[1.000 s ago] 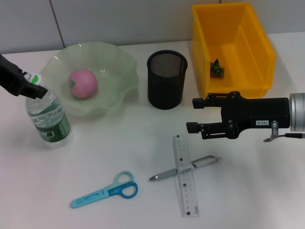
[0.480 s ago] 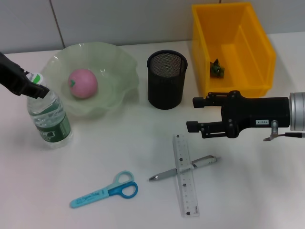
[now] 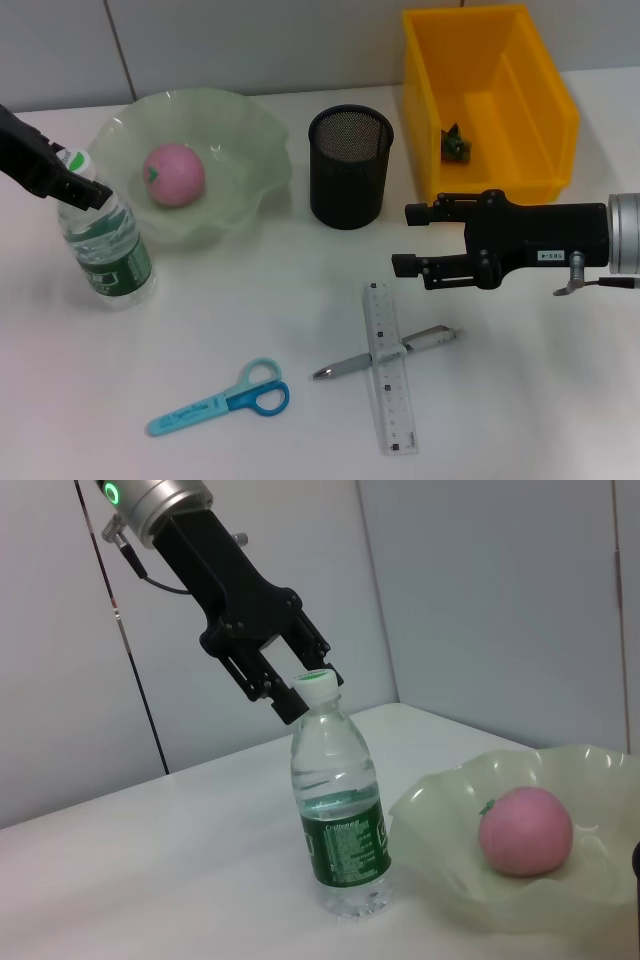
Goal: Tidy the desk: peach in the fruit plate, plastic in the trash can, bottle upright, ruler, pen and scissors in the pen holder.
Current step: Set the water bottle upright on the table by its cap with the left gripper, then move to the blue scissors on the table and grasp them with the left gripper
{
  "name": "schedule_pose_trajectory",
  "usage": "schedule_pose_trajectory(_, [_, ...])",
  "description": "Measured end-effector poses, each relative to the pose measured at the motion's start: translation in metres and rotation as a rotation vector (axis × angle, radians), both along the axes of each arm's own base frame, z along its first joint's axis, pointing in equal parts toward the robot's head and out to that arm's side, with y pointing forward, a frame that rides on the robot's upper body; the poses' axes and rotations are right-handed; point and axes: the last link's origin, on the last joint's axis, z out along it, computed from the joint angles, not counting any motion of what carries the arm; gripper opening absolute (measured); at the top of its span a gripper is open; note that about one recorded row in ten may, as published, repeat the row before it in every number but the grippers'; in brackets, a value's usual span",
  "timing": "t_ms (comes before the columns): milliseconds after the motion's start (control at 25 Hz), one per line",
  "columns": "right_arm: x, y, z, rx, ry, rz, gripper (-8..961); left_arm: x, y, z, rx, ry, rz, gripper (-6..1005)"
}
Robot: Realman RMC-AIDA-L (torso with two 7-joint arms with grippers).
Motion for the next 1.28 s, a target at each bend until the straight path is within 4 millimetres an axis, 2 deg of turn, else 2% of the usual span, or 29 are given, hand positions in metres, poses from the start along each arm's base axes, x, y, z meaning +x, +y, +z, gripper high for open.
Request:
schedule_pose_trajectory(160, [0.001,0.0,0.0,0.0,0.0,-0.002,762,0.0,0.0,0.0,0.003,0.001,0.001,659])
schedule_pose_trajectory(360, [0.001,-0.001,0.0,-0.001,0.001,-0.003,762,0.001,0.001,0.002,0.012,0.002,-0.003,663])
schedule_pose_trajectory(640, [0.001,-0.001,0.0,-0.003,0.001,-0.003,762,0.001,0.003,0.005,0.039,-0.005,-0.002,727])
schedule_pose_trajectory(840, [0.001,-0.001,0.0,-0.005,0.0,-0.001,762,0.012,0.008,0.013,0.102,-0.088,-0.05,761])
schedule_pose_trajectory(880, [0.001,-0.001,0.0,-0.005,0.0,-0.001,762,0.024,0.009,0.016,0.117,-0.186,-0.096,767])
schedule_pose_trajectory(960, [0.001,-0.001,0.0,-0.006,0.0,0.0,762,0.028,0.009,0.017,0.122,-0.224,-0.112,766])
schedule_pose_trajectory(1040, [0.001,-0.001,0.0,-0.006,0.0,0.001,762,0.04,0.009,0.018,0.12,-0.346,-0.154,766])
schedule_pose_trajectory(1080, [0.001,-0.001,0.0,-0.007,0.0,0.002,762,0.047,0.007,0.017,0.096,-0.477,-0.184,765])
schedule_pose_trajectory(1120, [0.001,-0.001,0.0,-0.007,0.0,0.002,762,0.047,0.007,0.017,0.096,-0.477,-0.184,765])
schedule_pose_trajectory(1160, [0.001,-0.002,0.001,-0.007,0.0,0.002,762,0.05,0.003,0.011,0.056,-0.596,-0.212,765])
schedule_pose_trajectory(1200, [0.001,-0.002,0.001,-0.007,0.0,0.002,762,0.05,0.003,0.011,0.056,-0.596,-0.212,764])
schedule_pose_trajectory(1280, [0.002,-0.003,0.002,-0.005,0.0,0.0,762,0.047,-0.005,-0.002,-0.004,-0.757,-0.273,764])
